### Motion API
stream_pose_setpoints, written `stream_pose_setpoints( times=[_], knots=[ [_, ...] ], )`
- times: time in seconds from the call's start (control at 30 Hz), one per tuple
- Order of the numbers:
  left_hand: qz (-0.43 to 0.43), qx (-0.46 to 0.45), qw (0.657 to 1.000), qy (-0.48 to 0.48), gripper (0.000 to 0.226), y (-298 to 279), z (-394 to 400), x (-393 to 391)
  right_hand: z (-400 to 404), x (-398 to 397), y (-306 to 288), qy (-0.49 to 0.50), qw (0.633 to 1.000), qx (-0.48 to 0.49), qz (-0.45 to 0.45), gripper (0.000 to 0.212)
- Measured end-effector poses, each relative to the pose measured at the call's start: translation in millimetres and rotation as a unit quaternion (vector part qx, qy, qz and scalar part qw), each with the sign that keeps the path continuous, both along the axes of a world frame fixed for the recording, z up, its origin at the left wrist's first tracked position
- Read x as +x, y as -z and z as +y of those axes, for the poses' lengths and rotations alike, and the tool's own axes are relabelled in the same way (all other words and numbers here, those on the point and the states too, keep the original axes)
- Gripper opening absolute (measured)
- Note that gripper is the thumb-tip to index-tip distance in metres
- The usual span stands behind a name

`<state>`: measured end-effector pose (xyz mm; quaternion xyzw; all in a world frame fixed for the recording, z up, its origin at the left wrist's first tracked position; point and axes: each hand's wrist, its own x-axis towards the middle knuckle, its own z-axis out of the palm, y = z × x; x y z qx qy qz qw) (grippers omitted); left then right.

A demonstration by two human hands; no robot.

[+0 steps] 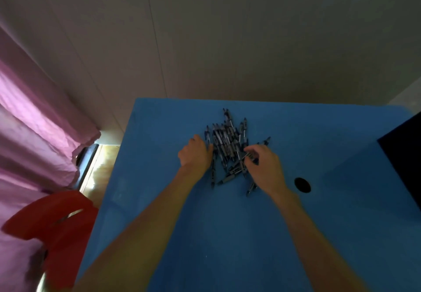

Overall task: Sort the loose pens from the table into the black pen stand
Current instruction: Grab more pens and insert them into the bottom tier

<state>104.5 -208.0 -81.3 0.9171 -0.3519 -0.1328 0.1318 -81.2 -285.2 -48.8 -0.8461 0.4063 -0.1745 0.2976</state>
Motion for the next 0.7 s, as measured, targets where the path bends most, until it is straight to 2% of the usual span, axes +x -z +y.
stream_pose_setpoints(
  times=[0.13, 0.3, 0.53, 0.6, 0.7],
  knots=[
    [0.013, 0.008, 1.000, 0.019, 0.034, -2.2, -7.9, 9.2, -1.6, -0.5, 2.8, 0.025, 1.000, 0.002, -0.009, 0.023],
    [0.029, 0.040, 0.999, 0.004, 0.035, -9.6, 2.5, 9.8, -6.5, -4.2, -0.4, 0.037, 0.999, -0.003, -0.009, 0.019],
    [0.115, -0.056, 0.992, -0.017, 0.025, -8.4, 27.8, -5.5, -7.4, -2.7, -3.9, 0.038, 0.999, -0.007, 0.000, 0.017],
    [0.139, -0.067, 0.987, -0.035, 0.035, -7.2, 32.7, -15.1, -6.3, -0.9, -3.3, 0.033, 0.999, -0.006, 0.002, 0.018],
    [0.116, -0.062, 0.991, -0.017, 0.043, -2.5, 36.5, -25.3, -3.8, 0.7, -3.0, 0.028, 1.000, -0.004, -0.005, 0.018]
  ],
)
